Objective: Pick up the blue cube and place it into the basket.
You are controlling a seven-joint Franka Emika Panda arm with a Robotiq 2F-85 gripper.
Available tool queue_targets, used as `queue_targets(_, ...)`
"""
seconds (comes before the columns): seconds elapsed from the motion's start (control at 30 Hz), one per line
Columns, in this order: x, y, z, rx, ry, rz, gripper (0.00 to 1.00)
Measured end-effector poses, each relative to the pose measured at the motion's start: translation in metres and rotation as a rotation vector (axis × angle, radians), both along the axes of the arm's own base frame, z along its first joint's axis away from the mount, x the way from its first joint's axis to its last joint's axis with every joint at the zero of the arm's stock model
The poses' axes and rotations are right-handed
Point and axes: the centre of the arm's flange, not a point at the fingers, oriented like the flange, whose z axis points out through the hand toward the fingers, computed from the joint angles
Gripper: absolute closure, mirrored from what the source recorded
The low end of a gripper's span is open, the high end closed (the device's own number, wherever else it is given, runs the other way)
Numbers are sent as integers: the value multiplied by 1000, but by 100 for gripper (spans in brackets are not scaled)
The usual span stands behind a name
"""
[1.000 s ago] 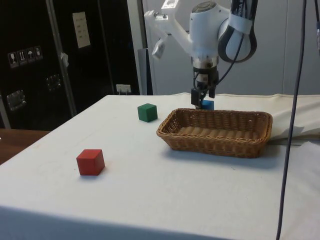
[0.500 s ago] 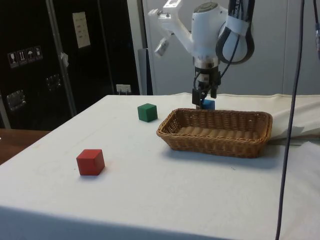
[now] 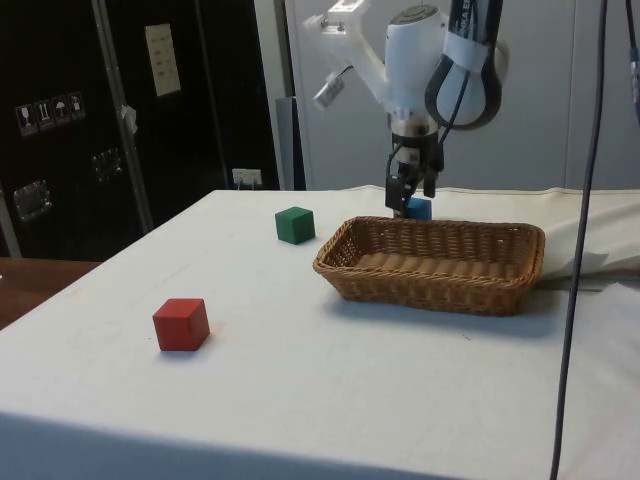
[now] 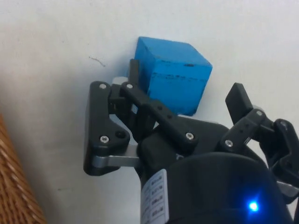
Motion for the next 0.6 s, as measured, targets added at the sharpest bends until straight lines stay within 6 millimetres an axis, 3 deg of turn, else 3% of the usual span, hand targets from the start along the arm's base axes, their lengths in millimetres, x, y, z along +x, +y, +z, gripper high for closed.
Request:
queue_targets(0.17, 0, 0, 0, 0, 0, 0, 3)
queue_targets(0.27, 1, 0, 0, 0, -1, 1, 33)
queue_targets(0.33, 1, 0, 0, 0, 0, 1, 71)
queue_targets(0.4, 1, 0, 0, 0, 0, 1, 92)
queue_targets(0.6, 1, 0, 1, -1, 1, 0, 93)
